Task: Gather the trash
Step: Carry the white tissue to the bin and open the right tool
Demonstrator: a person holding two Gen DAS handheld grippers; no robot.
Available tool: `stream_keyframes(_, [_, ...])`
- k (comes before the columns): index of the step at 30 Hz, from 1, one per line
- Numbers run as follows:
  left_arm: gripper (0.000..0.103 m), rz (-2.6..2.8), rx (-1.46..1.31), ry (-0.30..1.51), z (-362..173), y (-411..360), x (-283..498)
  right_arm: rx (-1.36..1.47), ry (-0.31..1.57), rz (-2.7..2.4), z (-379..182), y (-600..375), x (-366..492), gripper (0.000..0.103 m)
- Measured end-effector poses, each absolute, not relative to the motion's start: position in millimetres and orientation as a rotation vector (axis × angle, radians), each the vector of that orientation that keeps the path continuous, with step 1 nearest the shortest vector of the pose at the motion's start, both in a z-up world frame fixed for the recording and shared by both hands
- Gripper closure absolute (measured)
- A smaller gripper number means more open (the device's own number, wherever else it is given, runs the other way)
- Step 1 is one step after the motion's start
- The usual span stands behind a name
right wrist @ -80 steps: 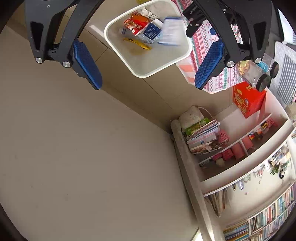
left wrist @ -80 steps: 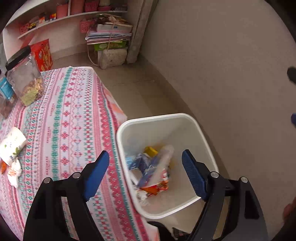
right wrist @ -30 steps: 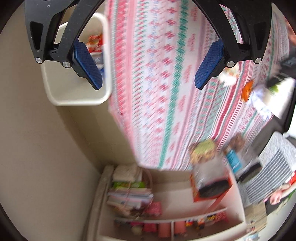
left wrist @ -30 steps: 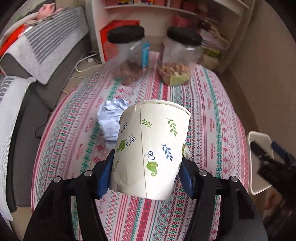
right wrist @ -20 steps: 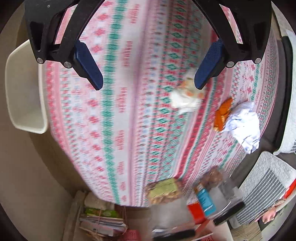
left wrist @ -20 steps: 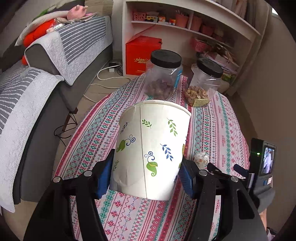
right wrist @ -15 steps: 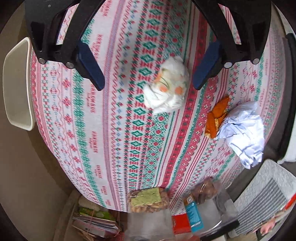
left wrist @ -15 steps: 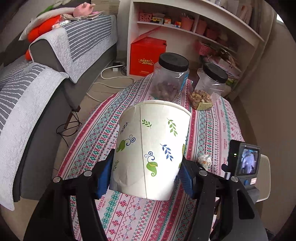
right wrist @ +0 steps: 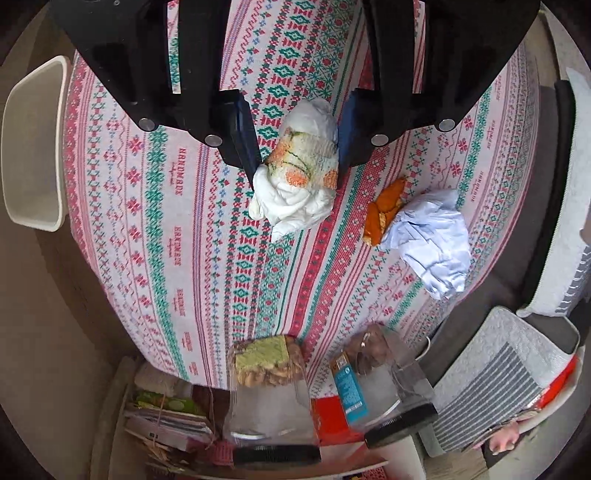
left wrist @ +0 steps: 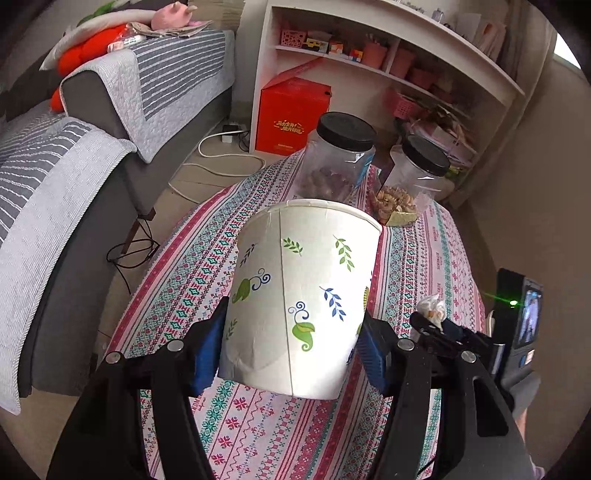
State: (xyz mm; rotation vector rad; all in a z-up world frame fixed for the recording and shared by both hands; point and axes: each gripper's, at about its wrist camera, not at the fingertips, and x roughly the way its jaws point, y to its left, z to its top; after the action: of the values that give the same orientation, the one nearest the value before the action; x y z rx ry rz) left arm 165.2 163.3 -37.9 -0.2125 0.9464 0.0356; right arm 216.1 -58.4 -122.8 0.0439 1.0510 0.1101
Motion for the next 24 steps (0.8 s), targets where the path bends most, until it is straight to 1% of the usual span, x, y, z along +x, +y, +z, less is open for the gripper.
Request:
stream_keyframes(4, [0.041, 0.021, -0.200, 0.952, -42, 153, 165, 0.007, 0.989, 0.128, -96, -77, 200, 0.067])
stream_keyframes(8, [0.041, 0.007, -0.180, 0.966, -49, 139, 168, -0.005, 0.951, 0.128, -85, -99, 190, 0.067])
stream_keyframes(14, [0.041, -0.010, -0.164, 0.982, -61, 115, 173, 0.049, 0.901, 0.099, -88, -134, 175, 0.067])
stream_keyframes(17, [0.041, -0.020, -0.150, 0.983, -65, 100, 176, 0.103, 0.912, 0.091, -90, -149, 175, 0.067])
stream_keyframes(24, [0.041, -0.056, -0.115, 0.974, -71, 64, 182, 0.154, 0.878, 0.030, -81, -185, 171, 0.067])
